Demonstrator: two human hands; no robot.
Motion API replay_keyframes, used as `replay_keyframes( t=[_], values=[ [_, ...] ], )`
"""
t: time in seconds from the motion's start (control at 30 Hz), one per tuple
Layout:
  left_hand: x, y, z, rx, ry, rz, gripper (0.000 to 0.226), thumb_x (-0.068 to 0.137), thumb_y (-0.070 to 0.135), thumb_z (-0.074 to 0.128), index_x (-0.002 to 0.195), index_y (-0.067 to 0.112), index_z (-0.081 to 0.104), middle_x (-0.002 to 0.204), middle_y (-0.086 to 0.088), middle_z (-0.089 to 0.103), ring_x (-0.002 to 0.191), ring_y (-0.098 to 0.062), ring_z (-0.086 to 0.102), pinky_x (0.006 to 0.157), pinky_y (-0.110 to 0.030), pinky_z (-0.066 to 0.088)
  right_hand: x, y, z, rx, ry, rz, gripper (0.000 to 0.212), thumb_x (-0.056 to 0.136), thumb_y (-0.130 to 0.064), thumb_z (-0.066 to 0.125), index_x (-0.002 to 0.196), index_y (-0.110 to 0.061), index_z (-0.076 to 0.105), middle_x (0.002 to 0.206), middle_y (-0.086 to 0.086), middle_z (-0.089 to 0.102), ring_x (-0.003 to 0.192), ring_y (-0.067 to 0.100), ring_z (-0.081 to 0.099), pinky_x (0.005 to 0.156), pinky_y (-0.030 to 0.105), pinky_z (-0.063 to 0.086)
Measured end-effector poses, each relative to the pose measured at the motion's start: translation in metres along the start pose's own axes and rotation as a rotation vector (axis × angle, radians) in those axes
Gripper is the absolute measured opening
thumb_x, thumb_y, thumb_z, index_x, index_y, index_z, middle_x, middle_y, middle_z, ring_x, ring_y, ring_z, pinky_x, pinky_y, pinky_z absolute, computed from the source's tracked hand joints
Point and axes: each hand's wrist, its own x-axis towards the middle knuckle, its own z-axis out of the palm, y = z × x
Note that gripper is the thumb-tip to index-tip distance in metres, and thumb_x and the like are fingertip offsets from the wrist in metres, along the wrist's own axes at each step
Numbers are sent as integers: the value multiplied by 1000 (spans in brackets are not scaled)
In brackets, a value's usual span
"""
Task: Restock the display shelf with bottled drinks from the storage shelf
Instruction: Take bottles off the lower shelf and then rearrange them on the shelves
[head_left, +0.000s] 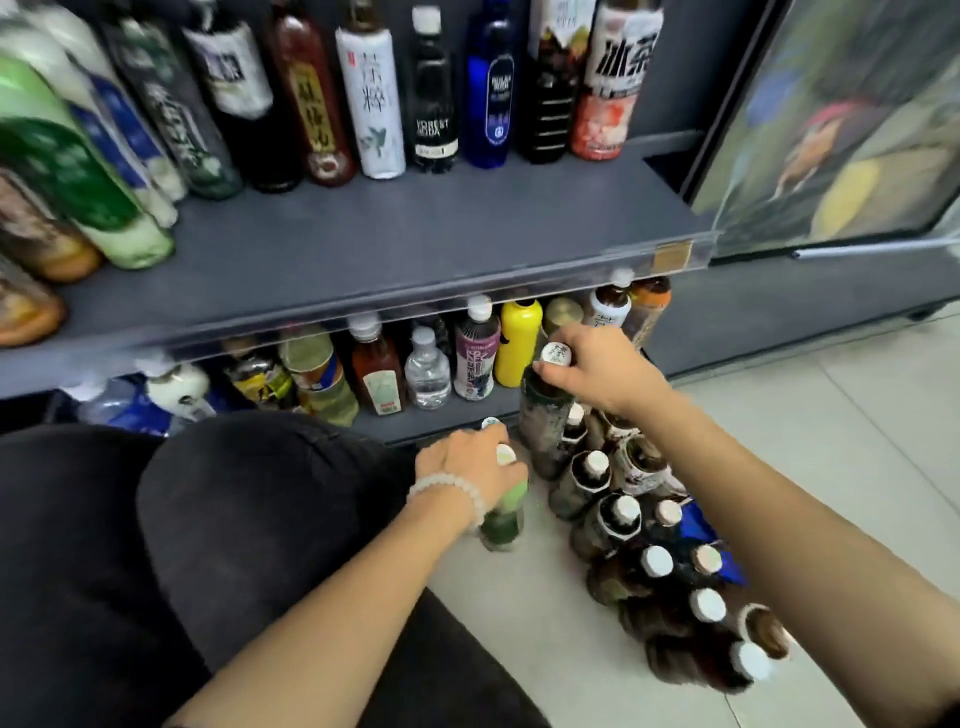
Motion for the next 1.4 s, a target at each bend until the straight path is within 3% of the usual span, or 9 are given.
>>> replay_keyframes(
  t=[0.13, 0.4, 0.47, 0.63, 0.8, 0.9, 1.03, 1.23, 1.4],
  values=[
    [-33, -13, -62, -135, 195, -20, 23, 85, 46, 49, 96, 26, 53, 103, -2, 62, 99, -26, 56, 71, -31, 39, -12, -46, -43, -15, 111, -42, 30, 84, -33, 62, 101, -9, 60, 87, 11, 65, 85, 27, 58, 64, 29, 35],
    [-77, -56, -207, -276, 477, 15, 14, 86, 43, 51, 85, 29, 51, 93, -1, 60, 88, -26, 56, 66, -33, 43, -14, -146, -110, 109, 284, -154, 25, 86, -34, 62, 91, -10, 63, 85, 5, 62, 85, 20, 57, 71, 31, 43],
    [-83, -75, -241, -289, 531, 8, 12, 85, 43, 53, 87, 31, 53, 93, -1, 61, 90, -27, 57, 73, -34, 47, -1, -171, -118, 99, 274, -185, 24, 87, -34, 61, 89, -10, 62, 83, 5, 62, 81, 20, 56, 67, 29, 40],
    [-88, -119, -311, -120, 540, -58, 15, 80, 48, 54, 78, 33, 56, 98, -1, 63, 92, -25, 57, 83, -37, 49, 42, -219, -126, 114, 272, -224, 23, 84, -34, 62, 86, -12, 63, 70, -3, 60, 73, 20, 60, 63, 30, 45],
    [-83, -157, -356, -6, 542, -170, 26, 86, 50, 50, 94, 28, 63, 96, 0, 61, 91, -24, 56, 80, -34, 49, 93, -254, -125, 134, 257, -274, 22, 84, -36, 63, 83, -14, 59, 65, -5, 57, 67, 14, 55, 57, 26, 40],
    [-76, -178, -373, 14, 541, -208, 28, 88, 50, 48, 96, 28, 62, 97, -1, 60, 91, -23, 55, 77, -33, 47, 128, -274, -124, 137, 263, -284, 20, 85, -36, 63, 88, -16, 61, 69, -4, 57, 74, 15, 52, 65, 28, 38],
    [-52, -205, -387, 76, 535, -243, 23, 89, 54, 45, 86, 33, 54, 96, 2, 57, 88, -20, 51, 68, -30, 36, 182, -294, -114, 173, 245, -302, 22, 85, -35, 62, 86, -13, 63, 75, 0, 62, 77, 19, 57, 66, 28, 39],
    [-11, -243, -386, 190, 476, -301, 28, 87, 56, 46, 91, 30, 56, 93, 1, 61, 87, -21, 54, 69, -30, 38, 255, -316, -77, 183, 195, -348, 26, 85, -38, 62, 80, -13, 58, 67, -1, 57, 71, 19, 55, 57, 28, 34],
    [6, -264, -387, 148, 469, -317, 28, 84, 58, 49, 78, 31, 54, 87, 4, 60, 88, -20, 56, 68, -30, 37, 293, -334, -49, 243, 193, -339, 28, 84, -38, 63, 88, -10, 63, 74, 3, 62, 72, 18, 54, 62, 27, 36]
  ],
)
